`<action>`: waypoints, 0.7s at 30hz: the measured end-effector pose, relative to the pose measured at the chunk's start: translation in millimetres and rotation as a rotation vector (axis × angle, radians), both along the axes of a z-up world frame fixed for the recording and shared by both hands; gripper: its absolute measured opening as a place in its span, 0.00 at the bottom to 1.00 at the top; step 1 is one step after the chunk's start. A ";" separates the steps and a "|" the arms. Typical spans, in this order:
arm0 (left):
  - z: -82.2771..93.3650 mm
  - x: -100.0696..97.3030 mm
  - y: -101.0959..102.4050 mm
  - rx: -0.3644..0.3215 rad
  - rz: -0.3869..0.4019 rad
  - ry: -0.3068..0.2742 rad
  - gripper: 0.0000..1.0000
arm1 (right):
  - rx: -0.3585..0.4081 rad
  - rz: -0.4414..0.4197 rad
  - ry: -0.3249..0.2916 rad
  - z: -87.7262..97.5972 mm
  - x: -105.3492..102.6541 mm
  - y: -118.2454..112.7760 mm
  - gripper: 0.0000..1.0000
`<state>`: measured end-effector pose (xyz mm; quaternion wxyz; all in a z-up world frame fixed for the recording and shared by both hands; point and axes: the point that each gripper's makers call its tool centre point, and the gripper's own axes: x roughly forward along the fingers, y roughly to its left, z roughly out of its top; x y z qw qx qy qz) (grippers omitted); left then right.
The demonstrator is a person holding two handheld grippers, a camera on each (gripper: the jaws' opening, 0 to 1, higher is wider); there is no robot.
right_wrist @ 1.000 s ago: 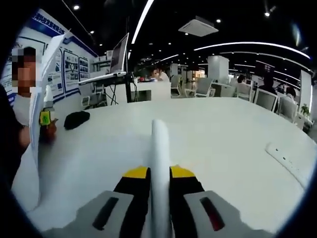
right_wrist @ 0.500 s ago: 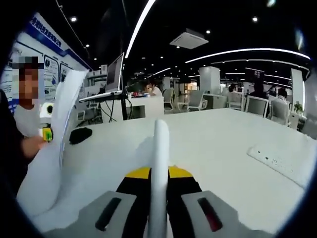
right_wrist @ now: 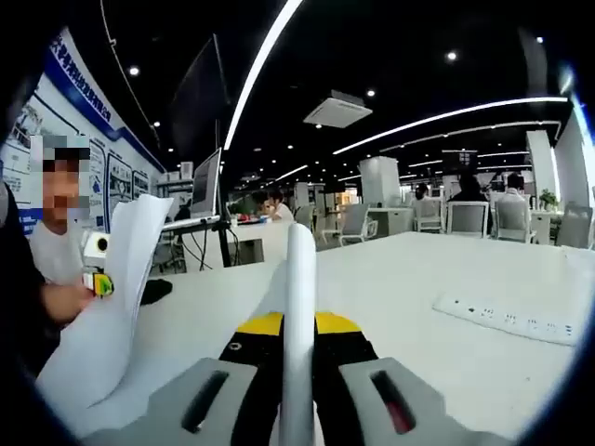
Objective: Organize the stack of printing papers by aligning and flattening the scattered papers on the table
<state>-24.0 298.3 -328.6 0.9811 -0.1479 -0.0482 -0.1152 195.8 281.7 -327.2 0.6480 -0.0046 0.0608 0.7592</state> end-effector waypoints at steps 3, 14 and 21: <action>-0.2 0.0 -0.2 -0.001 0.001 0.001 0.07 | 0.019 -0.004 0.007 5.9 7.5 -4.0 0.05; 0.6 -0.6 0.1 -0.005 0.006 -0.004 0.07 | 0.254 0.036 0.128 52.7 26.4 -24.7 0.04; 0.6 -0.9 -0.5 -0.006 0.006 -0.004 0.07 | 0.288 0.048 0.132 62.0 26.8 -32.7 0.04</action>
